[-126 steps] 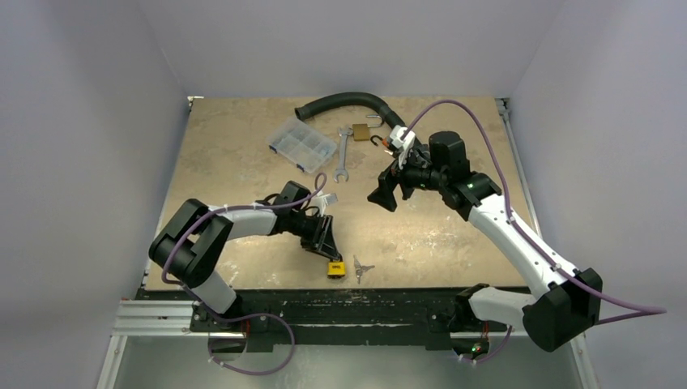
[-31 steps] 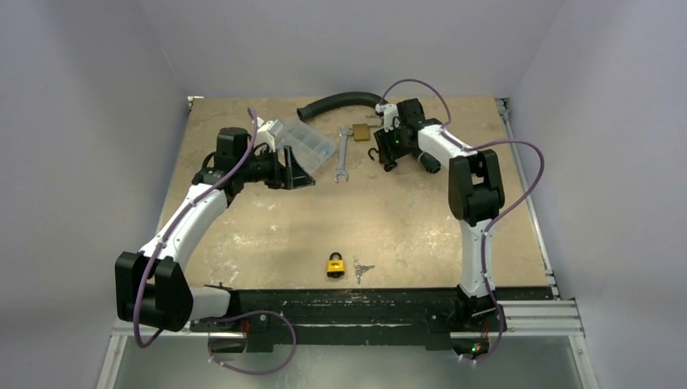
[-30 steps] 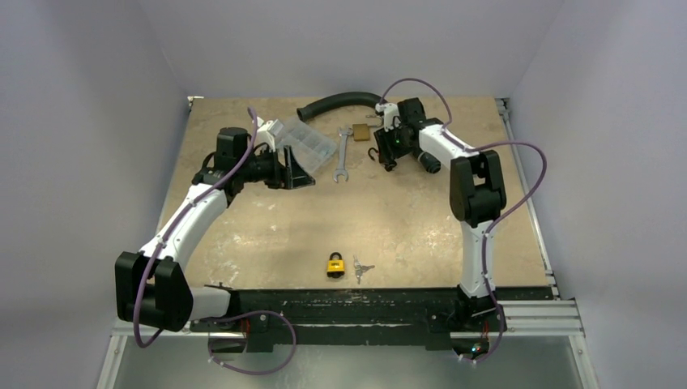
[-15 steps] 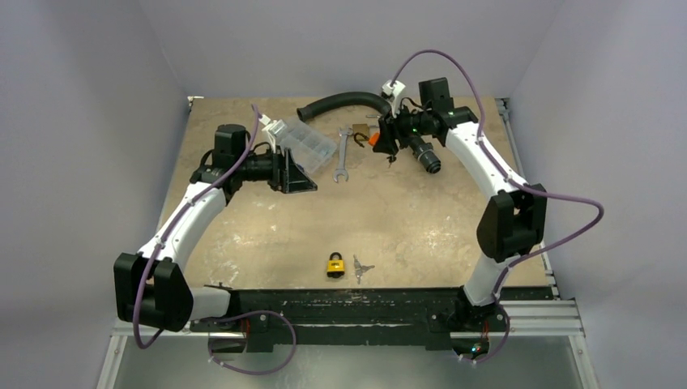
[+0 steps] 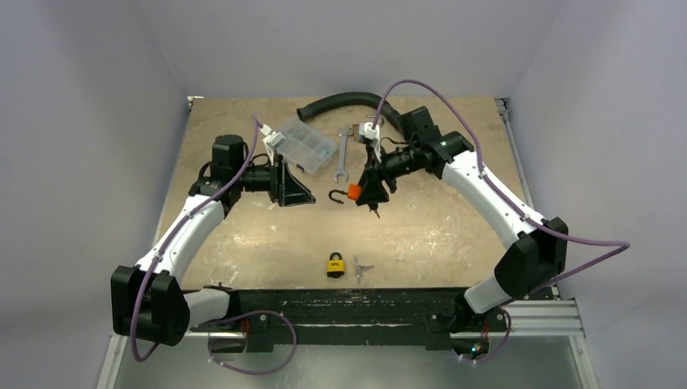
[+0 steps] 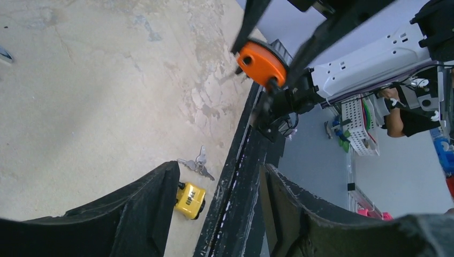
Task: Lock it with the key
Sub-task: Pick up the lock from the center of the board, then lock the lock.
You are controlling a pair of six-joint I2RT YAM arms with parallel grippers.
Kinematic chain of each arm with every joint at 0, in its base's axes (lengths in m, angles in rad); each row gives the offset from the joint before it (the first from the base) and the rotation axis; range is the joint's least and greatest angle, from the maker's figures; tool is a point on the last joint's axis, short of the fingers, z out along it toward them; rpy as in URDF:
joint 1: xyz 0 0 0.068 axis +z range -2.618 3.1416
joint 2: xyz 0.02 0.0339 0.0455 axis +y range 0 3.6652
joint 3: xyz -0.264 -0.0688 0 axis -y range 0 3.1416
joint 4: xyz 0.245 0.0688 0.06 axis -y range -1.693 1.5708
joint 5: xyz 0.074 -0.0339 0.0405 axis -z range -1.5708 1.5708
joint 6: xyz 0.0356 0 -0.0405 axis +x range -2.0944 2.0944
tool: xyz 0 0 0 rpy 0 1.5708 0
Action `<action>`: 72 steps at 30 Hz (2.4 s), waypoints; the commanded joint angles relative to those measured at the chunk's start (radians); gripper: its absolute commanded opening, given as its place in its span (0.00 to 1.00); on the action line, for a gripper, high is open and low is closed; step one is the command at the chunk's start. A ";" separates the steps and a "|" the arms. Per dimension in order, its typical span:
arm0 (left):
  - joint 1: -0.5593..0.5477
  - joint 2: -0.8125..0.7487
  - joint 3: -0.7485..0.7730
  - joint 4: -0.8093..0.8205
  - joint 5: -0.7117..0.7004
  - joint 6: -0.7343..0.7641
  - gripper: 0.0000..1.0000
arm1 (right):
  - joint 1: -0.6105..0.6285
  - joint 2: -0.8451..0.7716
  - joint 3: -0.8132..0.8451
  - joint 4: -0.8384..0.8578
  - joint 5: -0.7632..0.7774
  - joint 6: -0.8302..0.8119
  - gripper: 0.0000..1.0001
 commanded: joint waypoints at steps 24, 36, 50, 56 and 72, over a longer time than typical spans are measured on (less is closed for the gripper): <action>-0.196 -0.067 -0.055 0.115 0.042 0.006 0.38 | 0.109 -0.019 -0.031 -0.076 -0.167 -0.045 0.00; -0.221 -0.069 -0.064 0.112 0.045 0.010 0.23 | 0.114 0.028 0.014 -0.097 -0.190 -0.044 0.00; -0.226 -0.055 -0.035 0.103 0.054 0.005 0.00 | 0.113 0.031 0.015 -0.095 -0.207 -0.041 0.02; -0.223 -0.044 0.021 0.085 0.080 -0.054 0.00 | 0.113 0.008 0.010 -0.063 -0.140 -0.031 0.75; -0.194 -0.047 0.113 0.065 0.045 -0.084 0.00 | 0.102 -0.177 -0.027 0.083 0.167 0.033 0.89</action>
